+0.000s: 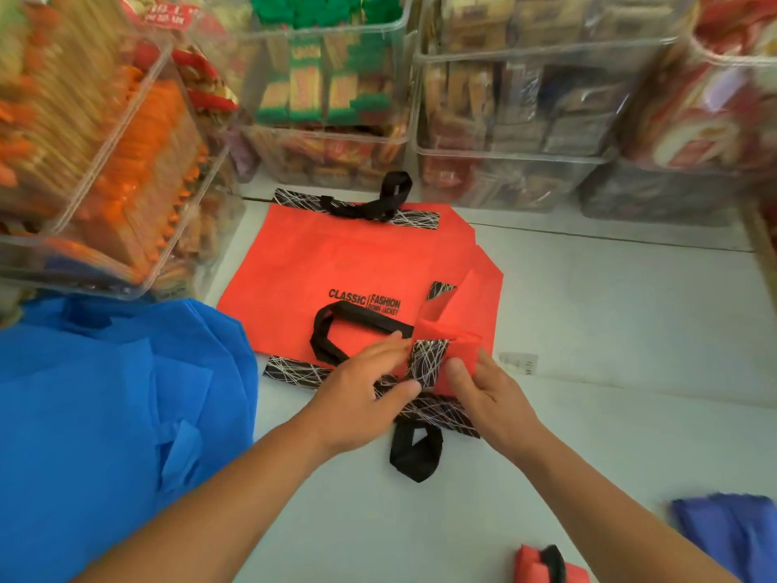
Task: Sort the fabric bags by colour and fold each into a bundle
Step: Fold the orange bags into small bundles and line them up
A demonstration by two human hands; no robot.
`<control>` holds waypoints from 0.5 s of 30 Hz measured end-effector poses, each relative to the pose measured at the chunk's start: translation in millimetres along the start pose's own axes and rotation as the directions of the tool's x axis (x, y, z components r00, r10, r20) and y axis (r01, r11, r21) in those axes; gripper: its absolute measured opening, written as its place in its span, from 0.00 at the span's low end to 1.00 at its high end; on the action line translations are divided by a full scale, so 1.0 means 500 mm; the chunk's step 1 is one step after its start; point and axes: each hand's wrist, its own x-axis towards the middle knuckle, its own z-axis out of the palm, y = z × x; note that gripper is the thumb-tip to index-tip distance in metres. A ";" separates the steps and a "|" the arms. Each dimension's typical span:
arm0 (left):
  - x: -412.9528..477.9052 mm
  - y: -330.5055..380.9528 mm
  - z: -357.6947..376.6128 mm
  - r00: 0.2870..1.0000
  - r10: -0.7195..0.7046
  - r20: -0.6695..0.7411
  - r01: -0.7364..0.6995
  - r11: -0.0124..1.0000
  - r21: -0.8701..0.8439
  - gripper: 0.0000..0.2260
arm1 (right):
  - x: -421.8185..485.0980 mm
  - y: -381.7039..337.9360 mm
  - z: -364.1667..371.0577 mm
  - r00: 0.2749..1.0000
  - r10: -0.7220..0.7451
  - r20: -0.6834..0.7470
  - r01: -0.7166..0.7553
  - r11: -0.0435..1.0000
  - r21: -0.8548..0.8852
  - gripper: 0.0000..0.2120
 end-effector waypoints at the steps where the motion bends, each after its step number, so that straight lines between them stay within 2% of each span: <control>1: 0.012 -0.001 0.007 0.998 -0.055 0.003 0.055 0.997 -0.050 0.20 | 0.008 -0.004 -0.004 0.998 0.055 -0.015 -0.054 0.998 0.022 0.23; 3: 0.034 -0.015 0.024 0.992 -0.125 -0.017 0.125 0.992 -0.013 0.13 | 0.028 -0.001 -0.007 0.987 0.150 -0.056 -0.149 0.988 0.031 0.27; 5: 0.054 -0.031 0.034 0.985 -0.161 -0.056 0.166 0.982 0.093 0.11 | 0.050 0.002 -0.006 0.978 0.183 -0.098 -0.185 0.983 -0.016 0.29; 8: 0.081 -0.052 0.045 0.981 -0.155 -0.117 0.175 0.967 0.187 0.11 | 0.096 0.004 -0.009 0.977 0.153 -0.150 -0.170 0.980 -0.104 0.23; 10: 0.105 -0.057 0.053 0.975 -0.162 -0.154 0.191 0.961 0.201 0.08 | 0.135 0.006 -0.013 0.968 0.152 -0.198 -0.171 0.982 -0.084 0.17; 12: 0.131 -0.062 0.062 0.966 -0.169 -0.198 0.211 0.953 0.218 0.06 | 0.169 0.007 -0.014 0.962 0.195 -0.192 -0.208 0.977 -0.054 0.16; 15: 0.157 -0.078 0.074 0.963 -0.139 -0.232 0.205 0.934 0.292 0.09 | 0.202 0.021 -0.015 0.966 0.193 -0.170 -0.218 0.965 -0.143 0.26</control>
